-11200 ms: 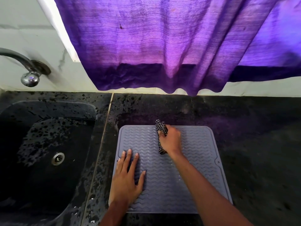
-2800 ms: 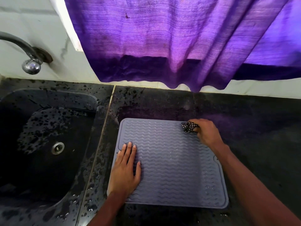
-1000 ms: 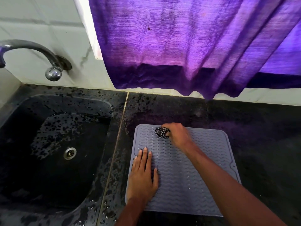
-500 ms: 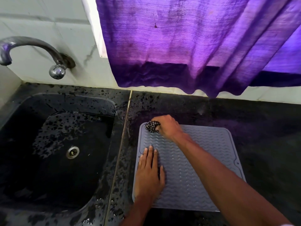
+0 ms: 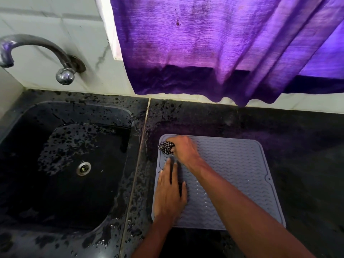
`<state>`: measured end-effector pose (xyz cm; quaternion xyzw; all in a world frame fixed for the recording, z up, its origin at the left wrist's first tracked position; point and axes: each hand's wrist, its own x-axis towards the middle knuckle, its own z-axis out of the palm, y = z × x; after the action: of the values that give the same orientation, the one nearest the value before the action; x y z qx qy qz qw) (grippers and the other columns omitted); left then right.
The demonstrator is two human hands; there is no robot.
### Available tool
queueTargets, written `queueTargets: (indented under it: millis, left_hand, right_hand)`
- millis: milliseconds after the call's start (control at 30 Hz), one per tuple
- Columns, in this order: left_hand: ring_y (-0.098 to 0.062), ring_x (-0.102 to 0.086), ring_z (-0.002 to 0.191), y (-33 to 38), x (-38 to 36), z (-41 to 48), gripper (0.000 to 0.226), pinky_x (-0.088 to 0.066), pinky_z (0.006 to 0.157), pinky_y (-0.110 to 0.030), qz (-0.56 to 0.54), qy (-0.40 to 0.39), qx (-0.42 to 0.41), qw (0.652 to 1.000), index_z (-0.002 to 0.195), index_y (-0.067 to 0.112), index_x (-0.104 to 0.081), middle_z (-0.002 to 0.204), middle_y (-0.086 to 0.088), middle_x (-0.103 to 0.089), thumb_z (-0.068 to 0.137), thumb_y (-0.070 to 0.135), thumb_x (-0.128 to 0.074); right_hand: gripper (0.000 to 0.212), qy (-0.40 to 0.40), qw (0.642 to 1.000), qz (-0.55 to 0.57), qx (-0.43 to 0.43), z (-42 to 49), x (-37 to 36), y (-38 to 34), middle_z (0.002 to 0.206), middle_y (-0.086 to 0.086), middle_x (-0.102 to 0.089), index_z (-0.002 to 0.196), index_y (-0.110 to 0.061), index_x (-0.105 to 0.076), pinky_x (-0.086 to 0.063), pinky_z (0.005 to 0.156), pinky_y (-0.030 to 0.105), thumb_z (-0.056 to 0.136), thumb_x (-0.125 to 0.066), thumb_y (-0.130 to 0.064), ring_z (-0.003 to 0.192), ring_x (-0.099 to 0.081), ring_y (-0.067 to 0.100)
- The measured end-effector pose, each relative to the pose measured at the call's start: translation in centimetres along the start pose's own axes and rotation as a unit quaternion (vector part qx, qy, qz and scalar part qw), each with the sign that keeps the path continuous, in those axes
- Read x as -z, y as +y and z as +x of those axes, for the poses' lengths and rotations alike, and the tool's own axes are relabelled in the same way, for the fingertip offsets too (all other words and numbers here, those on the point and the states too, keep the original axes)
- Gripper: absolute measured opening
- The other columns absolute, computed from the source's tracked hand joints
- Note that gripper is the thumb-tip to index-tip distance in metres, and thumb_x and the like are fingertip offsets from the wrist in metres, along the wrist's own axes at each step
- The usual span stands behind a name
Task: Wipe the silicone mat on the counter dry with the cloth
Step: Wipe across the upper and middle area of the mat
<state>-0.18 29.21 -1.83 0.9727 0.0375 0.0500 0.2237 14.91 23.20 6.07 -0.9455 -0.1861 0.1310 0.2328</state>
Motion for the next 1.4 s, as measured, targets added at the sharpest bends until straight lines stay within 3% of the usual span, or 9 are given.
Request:
queueTargets:
  millis: [233,400,533,667,833,967,1067,1200,1400]
  left_hand:
    - [-0.023,-0.029,0.15,0.1,0.0,0.0,0.065,-0.016,0.123,-0.034,0.008,0.005,0.007,1.0,0.154,0.005,-0.031,0.164,-0.011,-0.025,0.1,0.041,-0.037]
    - [-0.023,-0.031,0.149,0.1,0.0,0.1,0.065,-0.022,0.122,-0.036,0.012,0.012,0.004,1.0,0.153,0.005,-0.034,0.163,-0.012,-0.028,0.1,0.042,-0.036]
    - [-0.024,-0.032,0.148,0.0,-0.1,0.1,0.065,-0.021,0.121,-0.037,0.008,0.016,-0.004,1.0,0.152,0.004,-0.037,0.163,-0.013,-0.03,0.099,0.041,-0.037]
    - [-0.026,-0.033,0.148,-0.2,-0.4,0.2,0.063,-0.023,0.12,-0.039,0.009,0.02,-0.014,1.0,0.15,0.003,-0.042,0.161,-0.014,-0.033,0.099,0.04,-0.038]
    - [-0.026,-0.03,0.15,-0.5,-1.0,0.1,0.064,-0.026,0.12,-0.044,0.008,0.027,-0.028,0.999,0.151,0.003,-0.041,0.162,-0.013,-0.032,0.1,0.042,-0.038]
    - [-0.024,-0.026,0.152,-0.7,-1.2,0.1,0.065,-0.027,0.121,-0.045,0.001,0.024,-0.026,0.999,0.152,0.004,-0.039,0.163,-0.012,-0.03,0.101,0.044,-0.036]
    - [-0.024,-0.026,0.152,-0.6,-1.2,0.1,0.065,-0.026,0.121,-0.045,0.005,0.025,-0.025,0.999,0.152,0.005,-0.039,0.164,-0.011,-0.029,0.101,0.045,-0.036]
    - [-0.024,-0.028,0.151,-0.5,-0.8,0.1,0.065,-0.028,0.12,-0.045,0.015,0.021,-0.027,0.999,0.152,0.005,-0.04,0.162,-0.01,-0.032,0.101,0.046,-0.035]
    - [-0.023,-0.028,0.151,-0.6,-0.8,0.1,0.065,-0.023,0.122,-0.042,0.015,0.024,-0.026,0.999,0.152,0.006,-0.04,0.163,-0.009,-0.032,0.101,0.046,-0.037]
  right_hand:
    - [0.026,-0.003,1.0,-0.006,-0.005,0.0,1.2,0.0,0.067,0.004,-0.06,0.074,-0.024,-0.065,-0.039,0.058,0.028,0.072,-0.057,0.0,0.071,-0.063,0.023]
    - [0.021,0.017,1.0,-0.022,-0.007,-1.4,0.7,1.4,0.084,0.001,-0.07,0.096,-0.028,-0.071,-0.051,0.074,0.032,0.082,-0.06,-0.017,0.083,-0.065,0.02]
    - [0.024,-0.014,1.0,-0.013,0.009,-1.2,1.6,2.9,0.069,-0.005,-0.062,0.079,-0.028,-0.065,-0.051,0.068,0.03,0.073,-0.059,-0.005,0.072,-0.058,0.014]
    - [0.035,0.021,0.999,-0.006,-0.027,-2.1,2.6,6.0,0.074,-0.007,-0.067,0.095,-0.028,-0.07,-0.051,0.068,0.029,0.069,-0.059,-0.007,0.079,-0.063,0.013]
    - [0.04,0.012,1.0,0.011,-0.009,-2.3,1.5,9.9,0.09,-0.009,-0.074,0.105,-0.044,-0.064,-0.056,0.074,0.034,0.07,-0.059,-0.024,0.084,-0.068,0.007]
    - [0.048,0.047,0.998,-0.008,-0.029,-3.3,4.5,9.5,0.088,-0.005,-0.074,0.102,-0.037,-0.071,-0.054,0.07,0.032,0.07,-0.059,-0.003,0.083,-0.065,0.013]
    - [0.045,0.062,0.996,-0.03,-0.049,-4.6,5.1,11.6,0.093,-0.005,-0.074,0.103,-0.036,-0.072,-0.048,0.07,0.027,0.075,-0.064,-0.002,0.089,-0.066,0.016]
    - [0.049,0.053,0.996,-0.037,-0.056,-5.3,4.8,12.7,0.086,-0.009,-0.069,0.103,-0.036,-0.068,-0.037,0.064,0.02,0.075,-0.062,0.004,0.083,-0.062,0.009]
    - [0.049,0.041,0.997,-0.019,-0.057,-5.0,6.9,13.5,0.082,-0.006,-0.072,0.102,-0.038,-0.071,-0.052,0.066,0.032,0.074,-0.06,0.0,0.08,-0.065,0.015]
